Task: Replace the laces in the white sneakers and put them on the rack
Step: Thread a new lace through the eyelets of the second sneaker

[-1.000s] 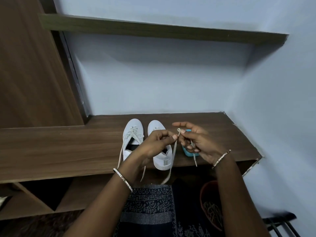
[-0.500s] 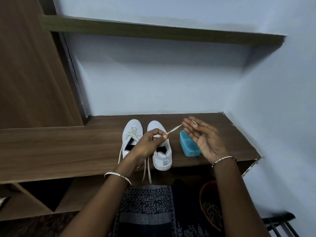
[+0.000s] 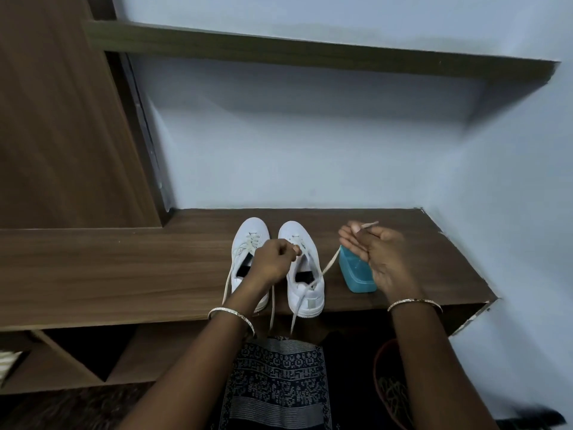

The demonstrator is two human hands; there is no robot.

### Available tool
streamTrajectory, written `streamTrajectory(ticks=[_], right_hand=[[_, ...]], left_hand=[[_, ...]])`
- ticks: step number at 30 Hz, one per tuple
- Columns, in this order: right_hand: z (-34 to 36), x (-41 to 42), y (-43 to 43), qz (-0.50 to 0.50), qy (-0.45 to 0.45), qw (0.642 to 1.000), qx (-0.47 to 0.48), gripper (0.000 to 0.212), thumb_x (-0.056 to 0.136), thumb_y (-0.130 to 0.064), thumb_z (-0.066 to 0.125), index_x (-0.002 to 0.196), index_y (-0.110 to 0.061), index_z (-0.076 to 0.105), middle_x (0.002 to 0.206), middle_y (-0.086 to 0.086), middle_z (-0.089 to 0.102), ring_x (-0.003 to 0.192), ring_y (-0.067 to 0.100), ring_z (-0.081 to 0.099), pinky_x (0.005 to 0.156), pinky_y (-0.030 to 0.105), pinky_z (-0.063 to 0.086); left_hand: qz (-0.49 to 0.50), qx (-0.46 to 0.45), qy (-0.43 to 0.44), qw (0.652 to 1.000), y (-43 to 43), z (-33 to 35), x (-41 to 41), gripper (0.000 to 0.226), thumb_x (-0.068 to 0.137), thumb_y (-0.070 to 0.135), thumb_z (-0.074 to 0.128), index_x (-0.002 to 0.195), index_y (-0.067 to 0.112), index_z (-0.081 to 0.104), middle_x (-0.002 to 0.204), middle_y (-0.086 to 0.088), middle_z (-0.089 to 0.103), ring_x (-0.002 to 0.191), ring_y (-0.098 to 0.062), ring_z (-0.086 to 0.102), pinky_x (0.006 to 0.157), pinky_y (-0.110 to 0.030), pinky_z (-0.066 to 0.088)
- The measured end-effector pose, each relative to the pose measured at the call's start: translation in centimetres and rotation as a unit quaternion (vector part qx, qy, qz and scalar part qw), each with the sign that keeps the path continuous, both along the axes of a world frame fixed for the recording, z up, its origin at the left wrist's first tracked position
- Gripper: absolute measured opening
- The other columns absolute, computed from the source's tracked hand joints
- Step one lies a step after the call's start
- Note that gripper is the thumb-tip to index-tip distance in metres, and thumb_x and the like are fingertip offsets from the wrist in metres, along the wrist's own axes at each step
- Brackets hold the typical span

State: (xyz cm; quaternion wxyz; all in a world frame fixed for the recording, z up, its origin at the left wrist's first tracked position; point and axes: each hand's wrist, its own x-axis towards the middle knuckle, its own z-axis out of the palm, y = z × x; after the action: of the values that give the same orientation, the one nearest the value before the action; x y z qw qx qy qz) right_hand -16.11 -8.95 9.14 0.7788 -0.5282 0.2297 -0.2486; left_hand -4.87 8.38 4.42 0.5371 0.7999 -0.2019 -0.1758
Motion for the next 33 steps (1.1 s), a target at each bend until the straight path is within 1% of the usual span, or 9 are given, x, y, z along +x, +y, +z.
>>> streamTrajectory(ticks=[4, 6, 10, 13, 17, 21, 24, 30, 33], right_hand=[[-1.2, 2.0, -0.8, -0.047, 0.091, 0.986, -0.131, 0.023, 0.091, -0.02, 0.07, 0.101, 0.0, 0.072, 0.082, 0.005, 0.073, 0.062, 0.001, 0.067, 0.058, 0.016, 0.053], [-1.7, 3.5, -1.1, -0.051, 0.125, 0.975, -0.178, 0.016, 0.09, -0.023, 0.073, 0.094, -0.008, 0.076, 0.07, -0.009, 0.07, 0.055, -0.007, 0.06, 0.062, 0.013, 0.047], [-2.8, 7.0, -1.1, 0.0, 0.153, 0.971, -0.182, 0.009, 0.088, -0.011, 0.074, 0.089, -0.003, 0.076, 0.078, 0.003, 0.07, 0.063, 0.003, 0.061, 0.07, 0.021, 0.052], [-4.0, 9.1, -0.9, 0.029, 0.146, 0.979, -0.14, 0.005, 0.089, 0.001, 0.069, 0.09, -0.002, 0.072, 0.088, 0.013, 0.071, 0.067, 0.017, 0.068, 0.069, 0.027, 0.06], [-6.2, 11.1, -1.1, -0.004, 0.163, 0.967, -0.197, 0.011, 0.088, -0.006, 0.072, 0.097, 0.0, 0.076, 0.081, 0.013, 0.073, 0.048, 0.008, 0.055, 0.046, 0.016, 0.044], [-8.6, 12.6, -1.8, -0.021, 0.193, 0.946, -0.26, 0.009, 0.089, -0.017, 0.073, 0.091, -0.01, 0.079, 0.075, 0.004, 0.076, 0.046, 0.005, 0.054, 0.052, 0.02, 0.047], [-10.2, 13.2, -1.9, -0.02, 0.205, 0.944, -0.259, 0.006, 0.084, -0.014, 0.074, 0.09, -0.014, 0.073, 0.074, 0.0, 0.076, 0.065, 0.016, 0.071, 0.057, 0.028, 0.052], [-11.2, 13.8, -2.1, -0.003, 0.194, 0.948, -0.251, 0.001, 0.082, -0.006, 0.075, 0.083, -0.006, 0.074, 0.074, 0.006, 0.075, 0.059, 0.01, 0.065, 0.055, 0.023, 0.052], [-11.4, 14.2, -2.3, 0.013, 0.184, 0.949, -0.257, 0.003, 0.085, -0.006, 0.074, 0.085, -0.005, 0.076, 0.076, 0.008, 0.075, 0.063, 0.01, 0.064, 0.06, 0.023, 0.053]], left_hand=[[0.085, 0.011, -0.022, 0.996, -1.0, 0.1, 1.9, 0.018, 0.092, 0.015, 0.055, 0.082, 0.022, 0.069, 0.086, 0.006, 0.07, 0.082, -0.019, 0.067, 0.076, -0.032, 0.052], [0.101, 0.019, -0.023, 0.994, -1.9, -0.2, 3.0, 0.017, 0.092, 0.014, 0.055, 0.087, 0.02, 0.07, 0.094, 0.003, 0.071, 0.088, -0.019, 0.066, 0.08, -0.031, 0.052], [0.133, 0.017, 0.006, 0.991, -3.8, -1.4, 4.6, 0.017, 0.09, 0.015, 0.055, 0.094, 0.014, 0.071, 0.101, -0.003, 0.073, 0.098, -0.024, 0.066, 0.089, -0.039, 0.052], [0.152, 0.04, 0.013, 0.987, -5.3, -2.6, 5.7, 0.014, 0.089, 0.021, 0.06, 0.095, 0.015, 0.071, 0.103, -0.002, 0.072, 0.101, -0.025, 0.064, 0.087, -0.032, 0.05], [0.151, 0.068, 0.025, 0.986, -7.0, -4.6, 6.7, 0.036, 0.077, 0.042, 0.075, 0.098, 0.017, 0.061, 0.103, -0.004, 0.068, 0.099, -0.025, 0.065, 0.085, -0.037, 0.051], [0.157, 0.114, -0.008, 0.981, -7.9, -6.1, 7.2, 0.049, 0.075, 0.042, 0.078, 0.106, 0.009, 0.059, 0.108, -0.008, 0.065, 0.104, -0.027, 0.061, 0.078, -0.032, 0.044], [0.172, 0.099, 0.001, 0.98, -7.8, -6.9, 7.7, 0.043, 0.074, 0.043, 0.078, 0.101, 0.013, 0.064, 0.1, -0.003, 0.069, 0.098, -0.023, 0.063, 0.074, -0.028, 0.041], [0.176, 0.075, 0.02, 0.981, -7.1, -6.9, 8.7, 0.02, 0.074, 0.038, 0.073, 0.083, 0.021, 0.077, 0.076, 0.008, 0.071, 0.082, -0.014, 0.066, 0.072, -0.025, 0.046], [0.136, 0.022, 0.072, 0.988, -6.5, -7.1, 9.8, 0.014, 0.066, 0.037, 0.071, 0.068, 0.025, 0.078, 0.065, 0.005, 0.073, 0.074, -0.019, 0.071, 0.079, -0.039, 0.059]])
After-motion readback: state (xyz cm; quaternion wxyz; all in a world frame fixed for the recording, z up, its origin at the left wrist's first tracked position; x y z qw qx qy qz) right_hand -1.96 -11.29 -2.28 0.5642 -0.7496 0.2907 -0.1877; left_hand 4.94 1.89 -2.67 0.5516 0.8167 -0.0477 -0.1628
